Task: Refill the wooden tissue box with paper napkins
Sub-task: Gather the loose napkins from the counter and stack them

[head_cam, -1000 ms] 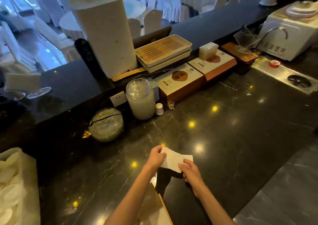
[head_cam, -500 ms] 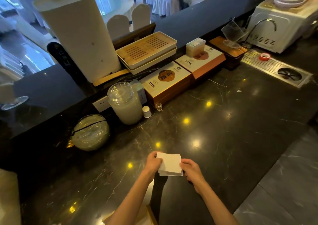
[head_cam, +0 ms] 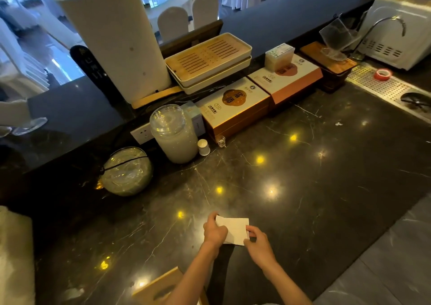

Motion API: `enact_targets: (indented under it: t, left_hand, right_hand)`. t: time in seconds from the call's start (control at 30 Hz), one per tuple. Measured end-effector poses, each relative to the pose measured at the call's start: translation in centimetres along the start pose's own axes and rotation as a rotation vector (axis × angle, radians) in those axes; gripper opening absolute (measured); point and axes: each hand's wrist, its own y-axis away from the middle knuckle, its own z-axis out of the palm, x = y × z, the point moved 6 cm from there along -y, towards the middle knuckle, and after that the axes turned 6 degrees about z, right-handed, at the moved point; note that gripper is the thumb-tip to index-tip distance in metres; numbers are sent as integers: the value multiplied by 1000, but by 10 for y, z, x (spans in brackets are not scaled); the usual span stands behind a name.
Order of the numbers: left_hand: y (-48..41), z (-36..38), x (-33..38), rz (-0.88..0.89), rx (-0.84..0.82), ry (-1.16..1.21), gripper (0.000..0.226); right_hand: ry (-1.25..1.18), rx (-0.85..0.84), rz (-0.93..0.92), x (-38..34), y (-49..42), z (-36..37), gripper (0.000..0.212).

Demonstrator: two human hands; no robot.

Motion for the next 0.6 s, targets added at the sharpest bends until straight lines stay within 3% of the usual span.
enact_targets:
  t: [0.1, 0.33, 0.5, 0.6]
  left_hand:
    - [13, -1, -3, -82, 0, 134, 52]
    - [48, 9, -27, -138, 34, 119, 40]
    - [58, 29, -42, 69, 104, -62, 29]
    - [79, 42, -33, 286, 131, 54, 20]
  right_hand:
    - [-102, -65, 29, 0, 5, -9, 40]
    - [-104, -187, 26, 16, 20, -24, 30]
    - [-28, -195, -67, 23, 29, -41, 20]
    - [-52, -133, -197, 21, 34, -58, 14]
